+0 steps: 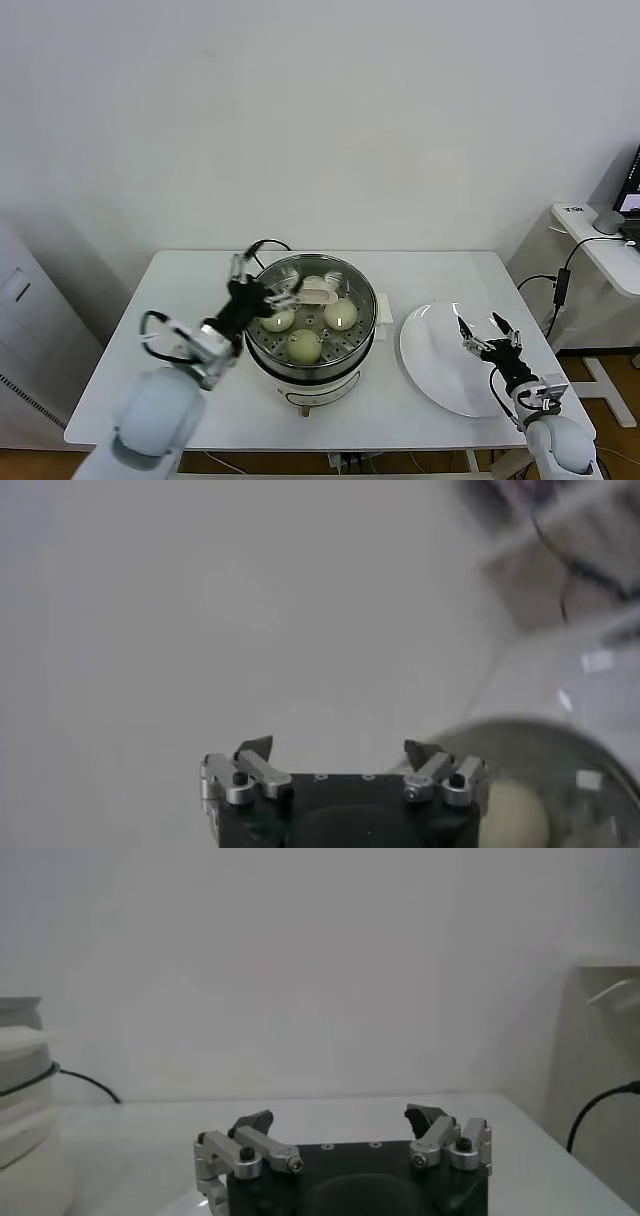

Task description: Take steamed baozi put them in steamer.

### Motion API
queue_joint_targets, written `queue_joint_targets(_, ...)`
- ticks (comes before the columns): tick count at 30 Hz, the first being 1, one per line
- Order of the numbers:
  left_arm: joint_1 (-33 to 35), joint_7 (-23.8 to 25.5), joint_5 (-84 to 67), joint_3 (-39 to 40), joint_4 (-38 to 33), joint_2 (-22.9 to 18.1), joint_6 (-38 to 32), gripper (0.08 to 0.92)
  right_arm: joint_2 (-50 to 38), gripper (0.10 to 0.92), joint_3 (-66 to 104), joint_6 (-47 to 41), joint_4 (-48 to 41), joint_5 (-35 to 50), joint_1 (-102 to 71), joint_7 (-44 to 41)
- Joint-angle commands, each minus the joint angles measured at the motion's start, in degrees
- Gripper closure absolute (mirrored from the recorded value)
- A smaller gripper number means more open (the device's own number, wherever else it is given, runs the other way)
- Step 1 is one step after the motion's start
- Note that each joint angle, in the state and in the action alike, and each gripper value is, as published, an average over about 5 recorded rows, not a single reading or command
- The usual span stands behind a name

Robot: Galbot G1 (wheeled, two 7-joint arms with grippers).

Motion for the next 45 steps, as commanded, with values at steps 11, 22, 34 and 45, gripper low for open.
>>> queue_joint_targets(11,7.4,-7.04,-21.66,-20.2,22.84,0.55,-10.7,0.177,0.7,0.203,1.18,-3.38,5.17,-0.83,-1.18,4.82)
queue_joint_targets(22,5.75,-5.66,-20.12,-21.23,27.61,-0.76,-9.22,0.177,0.93,0.203,0.4,-6.22,5.79,0.16,-1.37,7.04)
queue_joint_targets(34,6.44,-5.18,-18.78,-20.01,30.34,-1.56,-10.42,0.177,1.89,0.203,0.37,-8.58,7.15,-0.92,-2.57,7.87)
queue_joint_targets(45,6.92,-5.07,-19.85,-19.58,28.89,-2.01,-9.78,0.177,2.23,0.203,0.69,-8.93,7.66,-2.13,-3.18,8.43)
